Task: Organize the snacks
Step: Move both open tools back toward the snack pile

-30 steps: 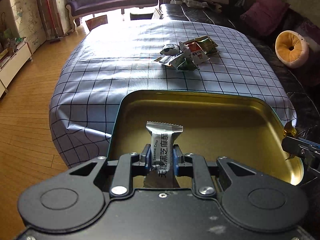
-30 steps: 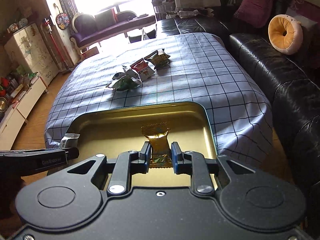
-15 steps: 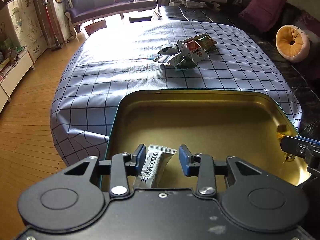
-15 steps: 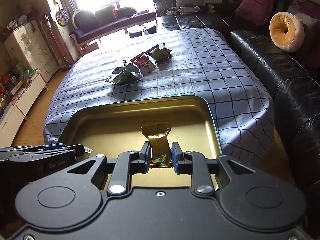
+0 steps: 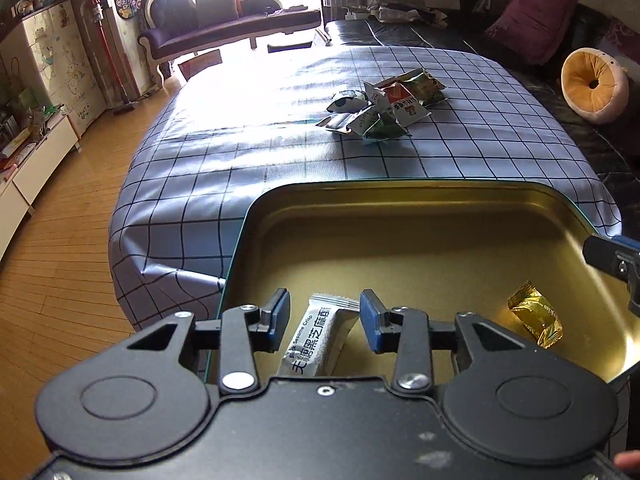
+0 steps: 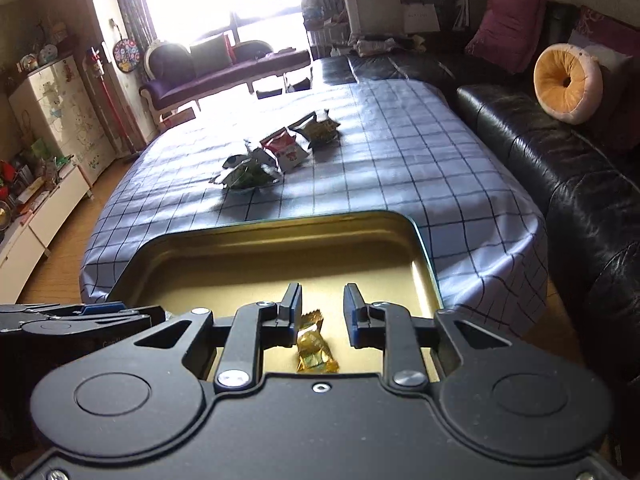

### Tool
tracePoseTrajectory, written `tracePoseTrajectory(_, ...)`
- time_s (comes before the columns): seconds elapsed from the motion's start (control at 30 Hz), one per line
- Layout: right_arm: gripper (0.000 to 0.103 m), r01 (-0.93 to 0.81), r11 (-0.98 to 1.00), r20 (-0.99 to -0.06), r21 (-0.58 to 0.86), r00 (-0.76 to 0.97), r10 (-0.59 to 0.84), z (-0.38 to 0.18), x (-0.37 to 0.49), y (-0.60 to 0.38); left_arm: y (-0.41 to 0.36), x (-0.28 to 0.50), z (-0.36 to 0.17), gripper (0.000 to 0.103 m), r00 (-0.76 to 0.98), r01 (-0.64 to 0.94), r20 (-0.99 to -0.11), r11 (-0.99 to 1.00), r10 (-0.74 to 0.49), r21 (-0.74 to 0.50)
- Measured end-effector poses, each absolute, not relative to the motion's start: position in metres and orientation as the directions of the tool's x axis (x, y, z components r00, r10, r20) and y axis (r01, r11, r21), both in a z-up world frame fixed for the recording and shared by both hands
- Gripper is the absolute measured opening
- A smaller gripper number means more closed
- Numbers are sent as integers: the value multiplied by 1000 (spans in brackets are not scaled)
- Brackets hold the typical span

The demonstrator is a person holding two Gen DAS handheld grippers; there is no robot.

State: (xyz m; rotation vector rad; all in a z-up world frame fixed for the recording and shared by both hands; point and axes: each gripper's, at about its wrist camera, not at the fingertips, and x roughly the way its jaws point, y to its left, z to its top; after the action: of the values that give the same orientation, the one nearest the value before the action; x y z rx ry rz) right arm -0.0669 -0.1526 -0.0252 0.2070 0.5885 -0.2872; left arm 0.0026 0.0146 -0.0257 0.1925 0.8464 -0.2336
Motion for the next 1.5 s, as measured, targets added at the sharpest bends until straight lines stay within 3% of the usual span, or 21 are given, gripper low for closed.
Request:
tracePoseTrajectory(0.13, 32, 309, 951, -484, -29, 828, -284, -28, -63, -140, 12, 4, -27, 40, 665, 284, -736, 954, -126, 93)
tracePoseTrajectory(0.27, 32, 272, 961, -466, -39, 846, -258, -31, -56, -138, 11, 8, -27, 40, 692, 283, -712, 952, -119, 116)
tracePoseTrajectory(0.67, 32, 286, 956, -487, -70, 827, -283, -47, -42, -139, 11, 26, -40, 40, 683, 266, -721, 959, -116, 98)
tracePoseTrajectory(1.27, 32, 322, 942, -516, -91, 794, -321, -59, -21, -151, 2, 40, -54, 42, 710, 227, -703, 960, -48, 163)
tracePoseTrajectory(1.5, 32, 310, 945, -547, -103, 776, -314, -59, -22, -158, 7, 44, -52, 42, 663, 266, -745, 954, -77, 138)
